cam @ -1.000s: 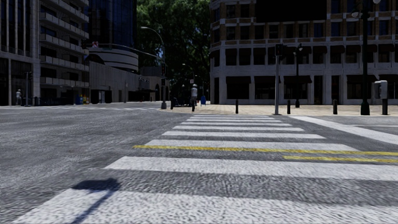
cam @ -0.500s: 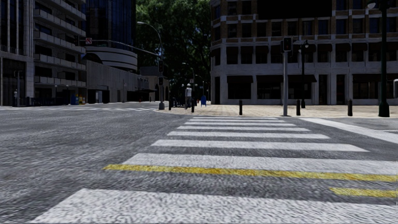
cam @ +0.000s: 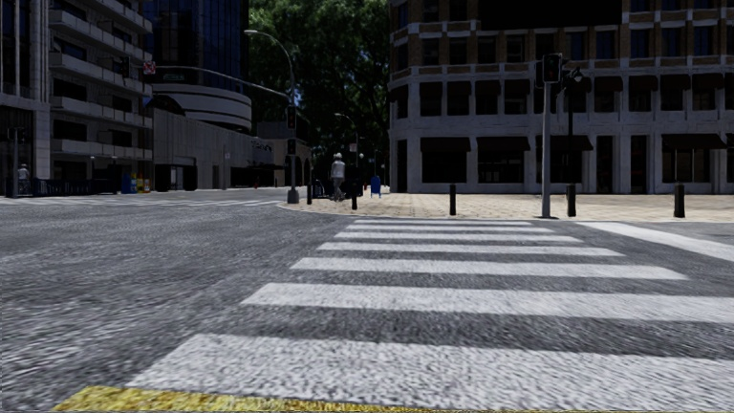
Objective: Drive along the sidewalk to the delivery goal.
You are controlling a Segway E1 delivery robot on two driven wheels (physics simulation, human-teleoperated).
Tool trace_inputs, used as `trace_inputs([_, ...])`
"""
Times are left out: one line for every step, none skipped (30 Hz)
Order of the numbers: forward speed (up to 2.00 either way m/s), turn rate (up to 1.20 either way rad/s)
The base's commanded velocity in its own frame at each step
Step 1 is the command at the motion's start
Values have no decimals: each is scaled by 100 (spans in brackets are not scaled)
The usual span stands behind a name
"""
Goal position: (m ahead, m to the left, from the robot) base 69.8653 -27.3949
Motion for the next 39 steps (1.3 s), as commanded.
trace_inputs([200, 0])
trace_inputs([200, 0])
trace_inputs([200, 0])
trace_inputs([200, 0])
trace_inputs([200, 0])
trace_inputs([200, 0])
trace_inputs([200, -10])
trace_inputs([200, -15])
trace_inputs([200, -15])
trace_inputs([200, -17])
trace_inputs([200, -24])
trace_inputs([200, -24])
trace_inputs([200, -25])
trace_inputs([200, -25])
trace_inputs([200, -25])
trace_inputs([200, -25])
trace_inputs([200, -25])
trace_inputs([200, -25])
trace_inputs([200, -25])
trace_inputs([200, -22])
trace_inputs([200, -16])
trace_inputs([200, -12])
trace_inputs([200, -9])
trace_inputs([200, -9])
trace_inputs([200, -7])
trace_inputs([200, -6])
trace_inputs([200, -6])
trace_inputs([200, -6])
trace_inputs([200, -18])
trace_inputs([200, -34])
trace_inputs([200, -41])
trace_inputs([200, -43])
trace_inputs([200, -43])
trace_inputs([200, -43])
trace_inputs([200, -43])
trace_inputs([200, -43])
trace_inputs([200, -43])
trace_inputs([200, -43])
trace_inputs([200, -43])
